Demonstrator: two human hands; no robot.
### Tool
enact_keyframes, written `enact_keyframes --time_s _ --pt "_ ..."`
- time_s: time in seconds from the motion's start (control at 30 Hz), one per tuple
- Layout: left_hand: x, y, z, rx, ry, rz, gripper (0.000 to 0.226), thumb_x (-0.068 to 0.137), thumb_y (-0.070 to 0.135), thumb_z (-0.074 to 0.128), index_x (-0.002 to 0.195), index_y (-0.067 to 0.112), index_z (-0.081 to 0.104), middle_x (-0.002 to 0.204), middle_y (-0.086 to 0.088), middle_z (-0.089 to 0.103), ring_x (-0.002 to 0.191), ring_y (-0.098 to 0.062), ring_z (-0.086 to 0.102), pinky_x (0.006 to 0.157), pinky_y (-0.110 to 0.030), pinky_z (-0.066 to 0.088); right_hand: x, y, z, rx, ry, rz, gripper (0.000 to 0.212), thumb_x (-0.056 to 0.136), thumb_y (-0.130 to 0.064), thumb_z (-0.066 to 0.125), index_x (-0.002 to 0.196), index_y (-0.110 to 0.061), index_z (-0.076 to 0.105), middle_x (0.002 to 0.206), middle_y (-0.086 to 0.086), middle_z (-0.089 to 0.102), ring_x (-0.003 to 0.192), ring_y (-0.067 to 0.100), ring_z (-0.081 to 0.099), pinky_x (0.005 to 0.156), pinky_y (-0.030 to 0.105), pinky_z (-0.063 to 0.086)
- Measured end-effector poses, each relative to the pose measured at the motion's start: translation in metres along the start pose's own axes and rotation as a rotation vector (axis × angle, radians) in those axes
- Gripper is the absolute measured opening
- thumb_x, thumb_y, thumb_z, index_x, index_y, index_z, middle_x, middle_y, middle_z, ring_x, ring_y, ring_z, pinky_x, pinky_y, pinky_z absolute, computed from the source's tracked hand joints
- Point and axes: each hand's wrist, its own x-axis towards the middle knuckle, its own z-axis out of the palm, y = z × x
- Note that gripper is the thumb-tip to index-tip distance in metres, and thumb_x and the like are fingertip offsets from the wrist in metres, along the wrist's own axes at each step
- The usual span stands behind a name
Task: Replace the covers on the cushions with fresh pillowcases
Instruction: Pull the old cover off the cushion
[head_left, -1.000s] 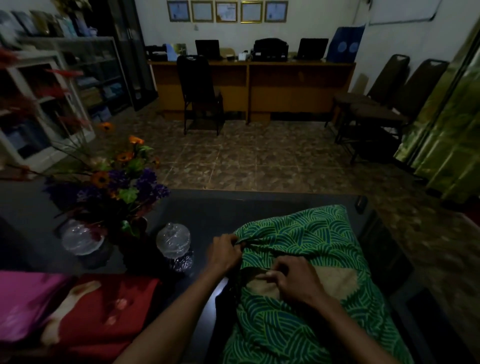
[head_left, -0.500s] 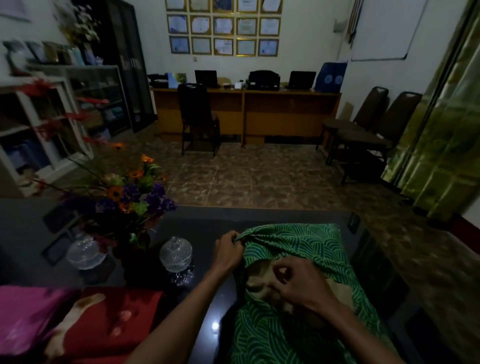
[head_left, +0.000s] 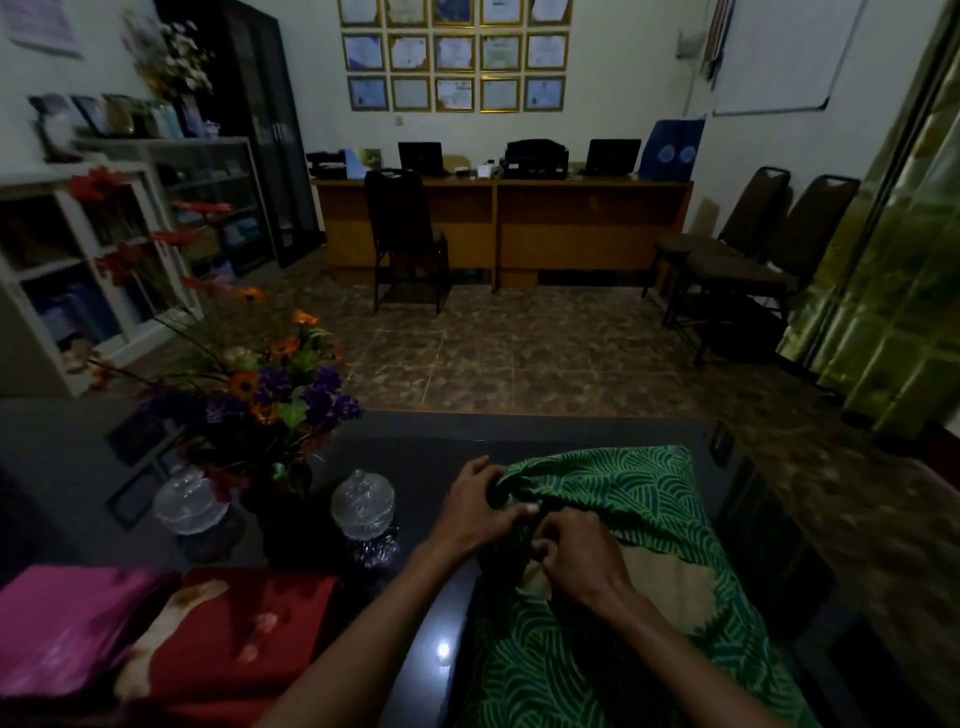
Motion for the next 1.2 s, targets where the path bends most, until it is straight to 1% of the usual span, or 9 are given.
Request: enact_keyframes --time_s 0.07,0.2,0.27,0.4,0.6,0.8,0.97,1.1,1.2 --pt "-0.002 0.000 0.001 0.067 -0.003 -0.013 0.058 0.074 0.043 0.085 0.121 0.014 0.068 0.136 -0.002 0.053 0.124 -0.018 0.055 0.095 -0.019 0.039 0.003 -0.001 -0.002 0.007 -0.029 0.020 0.010 0.086 -0.025 0.072 0.080 -0.021 0.078 0.081 -0.004 0.076 0.077 0.012 0.071 0.063 0.026 0.050" --pt "-0.003 0.009 0.000 0.017 0.132 -0.008 0.006 0.080 0.016 0.073 0.086 0.017 0.071 0.091 -0.002 0.070 0.089 -0.020 0.067 0.069 -0.024 0.046 0.001 -0.004 0.000 0.078 0.023 0.041 0.013 0.080 -0.031 0.076 0.072 -0.021 0.076 0.077 -0.007 0.075 0.070 0.008 0.069 0.060 0.026 0.052" --pt "-0.002 0.017 -0.001 0.003 0.158 0.006 0.006 0.081 0.012 0.067 0.082 0.018 0.067 0.082 0.002 0.070 0.079 -0.015 0.066 0.064 -0.023 0.043 -0.004 -0.006 0.007 0.054 0.078 0.037 0.019 0.072 -0.038 0.073 0.069 -0.020 0.071 0.076 -0.006 0.068 0.066 0.009 0.064 0.054 0.028 0.049" --pt "0.003 0.023 -0.003 0.026 0.160 0.038 0.004 0.086 0.019 0.065 0.088 0.021 0.064 0.086 0.001 0.072 0.083 -0.017 0.066 0.066 -0.027 0.045 -0.008 -0.006 0.018 -0.007 0.114 0.003 0.014 0.078 -0.023 0.064 0.087 -0.019 0.073 0.094 0.002 0.071 0.087 0.024 0.067 0.066 0.034 0.052" --pt "0.018 0.015 -0.018 0.078 0.206 -0.026 0.010 0.087 0.026 0.069 0.096 0.022 0.070 0.097 -0.005 0.075 0.095 -0.028 0.068 0.073 -0.035 0.051 -0.007 0.002 -0.020 0.105 -0.052 -0.047 0.013 0.080 -0.012 0.076 0.068 -0.017 0.074 0.061 -0.009 0.067 0.065 0.000 0.066 0.063 0.030 0.058" --pt "0.034 0.011 -0.018 -0.020 0.222 -0.173 0.015 0.086 0.019 0.073 0.100 0.016 0.075 0.102 -0.009 0.075 0.101 -0.027 0.068 0.077 -0.029 0.047 -0.023 0.018 -0.047 0.064 -0.125 -0.145 0.019 0.074 -0.030 0.084 0.064 -0.022 0.070 0.063 -0.009 0.068 0.064 0.002 0.063 0.058 0.030 0.050" --pt "0.026 0.005 -0.022 -0.147 0.114 -0.200 0.028 0.078 0.019 0.082 0.105 0.016 0.074 0.099 0.000 0.072 0.096 -0.014 0.066 0.077 -0.022 0.046 -0.022 0.024 -0.052 0.104 -0.122 -0.119 0.021 0.077 -0.035 0.085 0.064 -0.025 0.071 0.062 -0.020 0.069 0.064 -0.002 0.065 0.063 0.029 0.054" --pt "0.000 0.008 -0.034 -0.241 0.312 0.058 0.021 0.082 0.013 0.078 0.099 0.023 0.071 0.101 0.007 0.068 0.093 -0.006 0.065 0.078 -0.019 0.047 -0.016 0.021 -0.050 0.058 -0.103 -0.106 0.028 0.075 -0.044 0.084 0.056 -0.037 0.065 0.060 -0.025 0.065 0.064 -0.004 0.061 0.063 0.029 0.051" --pt "-0.025 0.018 -0.021 -0.179 0.131 0.232 0.024 0.084 0.037 0.076 0.106 0.027 0.074 0.103 0.011 0.068 0.096 -0.003 0.063 0.080 -0.018 0.050 -0.008 0.015 -0.048 0.051 -0.149 -0.123 0.029 0.074 -0.040 0.083 0.054 -0.036 0.063 0.067 -0.015 0.069 0.066 0.000 0.064 0.065 0.032 0.055"
